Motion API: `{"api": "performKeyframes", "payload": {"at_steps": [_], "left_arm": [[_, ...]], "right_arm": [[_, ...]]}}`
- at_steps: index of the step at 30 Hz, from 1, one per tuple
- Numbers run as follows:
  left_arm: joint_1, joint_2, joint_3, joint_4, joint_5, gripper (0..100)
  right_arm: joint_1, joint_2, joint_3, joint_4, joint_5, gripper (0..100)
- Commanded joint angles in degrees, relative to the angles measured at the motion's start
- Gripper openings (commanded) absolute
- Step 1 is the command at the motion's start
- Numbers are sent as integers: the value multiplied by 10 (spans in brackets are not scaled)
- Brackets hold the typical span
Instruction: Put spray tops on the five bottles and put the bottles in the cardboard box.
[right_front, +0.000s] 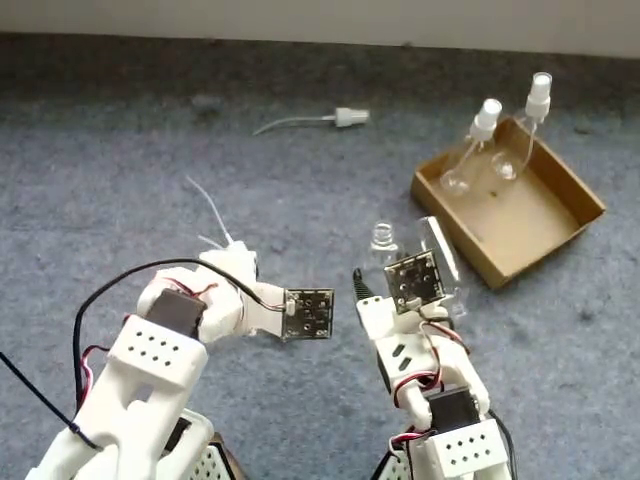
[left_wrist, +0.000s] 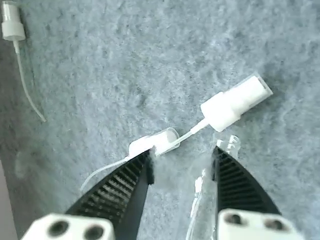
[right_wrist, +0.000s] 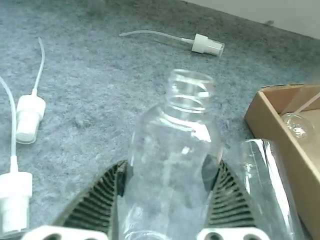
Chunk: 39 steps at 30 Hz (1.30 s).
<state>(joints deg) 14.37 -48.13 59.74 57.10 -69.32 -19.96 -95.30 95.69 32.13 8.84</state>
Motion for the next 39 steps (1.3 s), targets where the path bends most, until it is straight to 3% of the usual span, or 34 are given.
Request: {"api": "performKeyframes", "payload": {"at_steps": [1, 11, 18, 24, 39], "left_arm": [[16, 16, 4, -2, -36, 168], [66, 26, 42, -16, -79, 168], [82, 26, 110, -151, -77, 168], [82, 27, 133, -215, -77, 168], [116, 63, 138, -221, -73, 164]], "right_arm": [[10, -8, 12, -19, -4, 73], [10, -8, 12, -19, -4, 73], [10, -8, 12, -19, -4, 73], [10, -8, 12, -19, -4, 73], [10, -8, 12, -19, -4, 73]]}}
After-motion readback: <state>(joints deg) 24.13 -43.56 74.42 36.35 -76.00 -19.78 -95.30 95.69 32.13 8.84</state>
